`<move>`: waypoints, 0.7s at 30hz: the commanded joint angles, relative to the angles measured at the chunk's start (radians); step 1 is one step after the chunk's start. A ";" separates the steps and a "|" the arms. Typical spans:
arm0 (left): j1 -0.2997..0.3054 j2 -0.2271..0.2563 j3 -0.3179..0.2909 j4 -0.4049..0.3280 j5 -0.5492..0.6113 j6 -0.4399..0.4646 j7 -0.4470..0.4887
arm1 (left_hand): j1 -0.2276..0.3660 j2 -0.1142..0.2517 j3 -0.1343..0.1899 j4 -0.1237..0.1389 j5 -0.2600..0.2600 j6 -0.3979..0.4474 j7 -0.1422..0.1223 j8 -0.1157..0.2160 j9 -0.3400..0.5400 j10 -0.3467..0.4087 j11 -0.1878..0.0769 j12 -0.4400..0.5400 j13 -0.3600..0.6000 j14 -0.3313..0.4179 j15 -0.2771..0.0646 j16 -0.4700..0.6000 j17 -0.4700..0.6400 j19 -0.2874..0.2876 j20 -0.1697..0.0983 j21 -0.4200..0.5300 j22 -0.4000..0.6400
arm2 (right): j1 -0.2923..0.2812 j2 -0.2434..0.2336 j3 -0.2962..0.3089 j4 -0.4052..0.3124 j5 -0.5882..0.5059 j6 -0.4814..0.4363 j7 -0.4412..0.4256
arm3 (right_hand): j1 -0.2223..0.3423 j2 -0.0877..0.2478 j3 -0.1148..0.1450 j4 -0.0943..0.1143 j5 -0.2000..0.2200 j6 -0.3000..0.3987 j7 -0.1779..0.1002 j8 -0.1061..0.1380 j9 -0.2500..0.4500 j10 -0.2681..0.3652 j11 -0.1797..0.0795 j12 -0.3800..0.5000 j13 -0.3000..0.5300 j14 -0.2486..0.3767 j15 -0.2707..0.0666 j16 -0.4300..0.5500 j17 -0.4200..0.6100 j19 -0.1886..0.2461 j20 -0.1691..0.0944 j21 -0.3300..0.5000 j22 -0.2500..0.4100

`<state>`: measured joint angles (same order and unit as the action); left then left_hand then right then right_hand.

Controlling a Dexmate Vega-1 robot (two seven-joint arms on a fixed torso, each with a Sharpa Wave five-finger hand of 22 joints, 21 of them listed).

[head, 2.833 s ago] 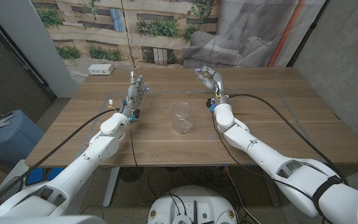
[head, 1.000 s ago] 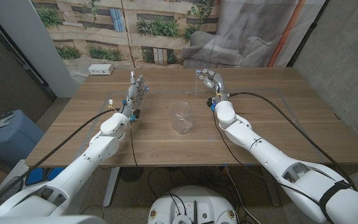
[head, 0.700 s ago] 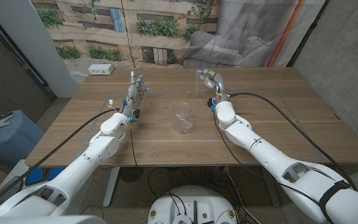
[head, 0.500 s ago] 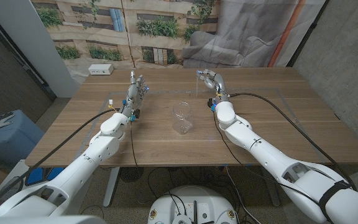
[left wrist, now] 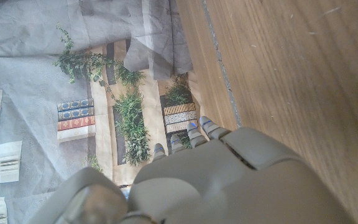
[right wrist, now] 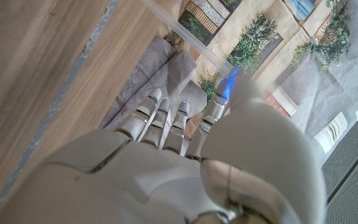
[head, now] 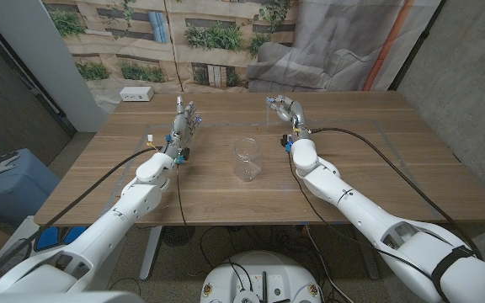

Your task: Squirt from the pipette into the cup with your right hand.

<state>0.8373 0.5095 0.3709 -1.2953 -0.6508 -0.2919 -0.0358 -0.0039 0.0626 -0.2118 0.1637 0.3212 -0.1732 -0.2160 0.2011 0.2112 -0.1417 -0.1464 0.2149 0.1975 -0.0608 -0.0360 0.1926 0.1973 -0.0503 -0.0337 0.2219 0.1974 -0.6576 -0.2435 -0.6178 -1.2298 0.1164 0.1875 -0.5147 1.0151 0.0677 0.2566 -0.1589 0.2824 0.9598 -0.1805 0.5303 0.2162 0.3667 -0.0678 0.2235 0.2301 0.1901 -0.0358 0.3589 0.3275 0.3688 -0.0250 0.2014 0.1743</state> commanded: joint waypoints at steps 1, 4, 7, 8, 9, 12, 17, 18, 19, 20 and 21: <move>0.000 0.000 0.000 -0.001 0.000 0.000 0.000 | 0.001 0.042 -0.006 0.001 0.005 -0.006 -0.006 0.006 0.002 -0.006 -0.003 0.004 0.005 -0.009 -0.114 0.006 0.002 -0.007 -0.091 0.005 0.002 | -0.006 0.006 0.000 -0.001 -0.005 -0.006 -0.021 | 0.018 0.002 0.005 -0.008 0.011 0.019 0.002 0.011 0.004 0.012 0.000 0.004 0.002 0.011 -0.077 0.002 0.002 0.005 0.001 0.006 0.003; 0.000 0.000 0.000 0.000 0.000 0.000 0.000 | 0.001 0.042 -0.006 0.001 0.005 -0.006 -0.006 0.006 0.002 -0.006 -0.002 0.004 0.005 -0.009 -0.114 0.006 0.002 -0.007 -0.091 0.005 0.002 | -0.006 0.008 -0.001 0.000 -0.006 -0.007 -0.025 | 0.021 0.003 0.006 -0.008 0.012 0.025 0.004 0.014 0.005 0.014 0.000 0.005 0.002 0.013 -0.080 0.003 0.003 0.006 0.001 0.006 0.003; 0.000 0.000 0.000 0.000 0.000 0.000 0.000 | 0.001 0.042 -0.006 0.001 0.005 -0.006 -0.006 0.006 0.002 -0.004 -0.002 0.005 0.005 -0.008 -0.115 0.006 0.002 -0.005 -0.092 0.006 0.002 | -0.006 0.008 0.000 -0.002 -0.004 -0.010 -0.025 | 0.023 0.001 0.006 -0.009 0.013 0.031 0.007 0.017 0.005 0.017 0.000 0.006 0.002 0.015 -0.079 0.004 0.003 0.006 0.002 0.006 0.003; 0.000 0.000 0.000 0.000 0.000 0.000 0.000 | 0.001 0.042 -0.006 0.001 0.005 -0.006 -0.006 0.006 0.002 -0.004 -0.003 0.005 0.005 -0.009 -0.115 0.006 0.002 -0.005 -0.092 0.006 0.002 | -0.007 0.008 -0.001 -0.003 -0.005 -0.011 -0.025 | 0.024 0.001 0.006 -0.010 0.013 0.031 0.008 0.017 0.005 0.017 -0.001 0.006 0.002 0.016 -0.079 0.004 0.003 0.007 0.002 0.006 0.003; 0.000 0.000 0.000 0.000 0.000 0.000 0.000 | 0.001 0.042 -0.006 0.001 0.005 -0.006 -0.006 0.006 0.002 -0.004 -0.003 0.005 0.005 -0.008 -0.115 0.006 0.002 -0.005 -0.092 0.006 0.002 | -0.007 0.008 -0.001 -0.004 -0.005 -0.011 -0.025 | 0.024 0.000 0.006 -0.010 0.014 0.032 0.007 0.018 0.005 0.019 0.000 0.006 0.002 0.017 -0.079 0.005 0.003 0.007 0.001 0.006 0.003; 0.000 0.000 0.000 0.000 0.000 0.000 0.000 | 0.001 0.042 -0.006 0.001 0.005 -0.006 -0.006 0.006 0.002 -0.006 0.000 0.004 0.005 -0.009 -0.114 0.005 0.002 -0.007 -0.091 0.005 0.002 | -0.008 0.008 0.000 -0.007 -0.005 -0.015 -0.029 | 0.025 0.000 0.006 -0.009 0.015 0.032 0.008 0.018 0.005 0.019 0.000 0.006 0.002 0.017 -0.079 0.005 0.003 0.007 0.001 0.006 0.003; 0.000 0.000 0.000 0.000 0.000 0.000 0.000 | 0.001 0.042 -0.006 0.001 0.005 -0.006 -0.006 0.006 0.002 -0.004 -0.003 0.005 0.005 -0.008 -0.114 0.006 0.002 -0.005 -0.092 0.006 0.002 | -0.010 0.008 0.001 -0.013 -0.003 -0.022 -0.030 | 0.025 0.002 0.006 -0.008 0.017 0.035 0.012 0.020 0.005 0.024 -0.001 0.008 0.001 0.019 -0.081 0.005 0.003 0.007 0.000 0.006 0.003; 0.000 0.000 0.000 0.000 0.000 0.000 0.000 | 0.001 0.042 -0.006 0.001 0.005 -0.006 -0.006 0.006 0.002 -0.004 -0.003 0.005 0.005 -0.008 -0.114 0.006 0.002 -0.006 -0.092 0.006 0.002 | -0.010 0.008 0.000 -0.014 -0.004 -0.022 -0.030 | 0.026 0.002 0.007 -0.008 0.018 0.035 0.013 0.020 0.005 0.025 -0.001 0.008 0.001 0.018 -0.082 0.005 0.003 0.008 0.000 0.006 0.003; 0.000 0.000 0.000 0.000 0.000 0.000 0.000 | 0.001 0.042 -0.006 0.001 0.005 -0.006 -0.006 0.006 0.002 -0.004 -0.003 0.005 0.005 -0.008 -0.114 0.006 0.002 -0.006 -0.091 0.006 0.002 | -0.010 0.007 0.000 -0.015 -0.003 -0.024 -0.029 | 0.026 0.002 0.007 -0.008 0.019 0.035 0.016 0.020 0.005 0.024 -0.001 0.008 0.001 0.018 -0.082 0.005 0.003 0.008 -0.001 0.006 0.003; 0.000 0.000 0.000 0.000 0.000 0.000 0.000 | 0.001 0.042 -0.006 0.001 0.005 -0.006 -0.006 0.006 0.002 -0.005 -0.004 0.004 0.005 -0.008 -0.114 0.006 0.002 -0.006 -0.091 0.006 0.002 | -0.011 0.007 0.001 -0.016 -0.003 -0.024 -0.029 | 0.026 0.003 0.007 -0.008 0.020 0.035 0.016 0.020 0.005 0.024 -0.001 0.008 0.001 0.018 -0.082 0.005 0.004 0.007 -0.001 0.006 0.003; 0.000 0.000 0.000 0.000 0.000 0.000 0.000 | 0.001 0.042 -0.006 0.001 0.005 -0.006 -0.006 0.006 0.002 -0.004 -0.004 0.005 0.005 -0.008 -0.114 0.006 0.002 -0.006 -0.091 0.006 0.002 | -0.012 0.006 0.001 -0.017 -0.003 -0.024 -0.030 | 0.027 0.003 0.007 -0.008 0.020 0.035 0.016 0.021 0.005 0.024 -0.001 0.008 0.001 0.018 -0.082 0.005 0.004 0.008 -0.001 0.006 0.003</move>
<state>0.8374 0.5095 0.3709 -1.2957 -0.6509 -0.2919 -0.0357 -0.0039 0.0626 -0.2118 0.1637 0.3212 -0.1732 -0.2160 0.2011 0.2112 -0.1417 -0.1464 0.2149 0.1975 -0.0608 -0.0360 0.1926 0.1973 -0.0503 -0.0337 0.2219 0.1974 -0.6655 -0.2368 -0.6180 -1.2363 0.1123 0.1724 -0.5403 1.0350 0.0688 0.2620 -0.1643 0.2962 0.9863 -0.1676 0.5438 0.2163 0.3810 -0.0715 0.2235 0.2301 0.2009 -0.0357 0.3589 0.3273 0.3687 -0.0250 0.2014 0.1743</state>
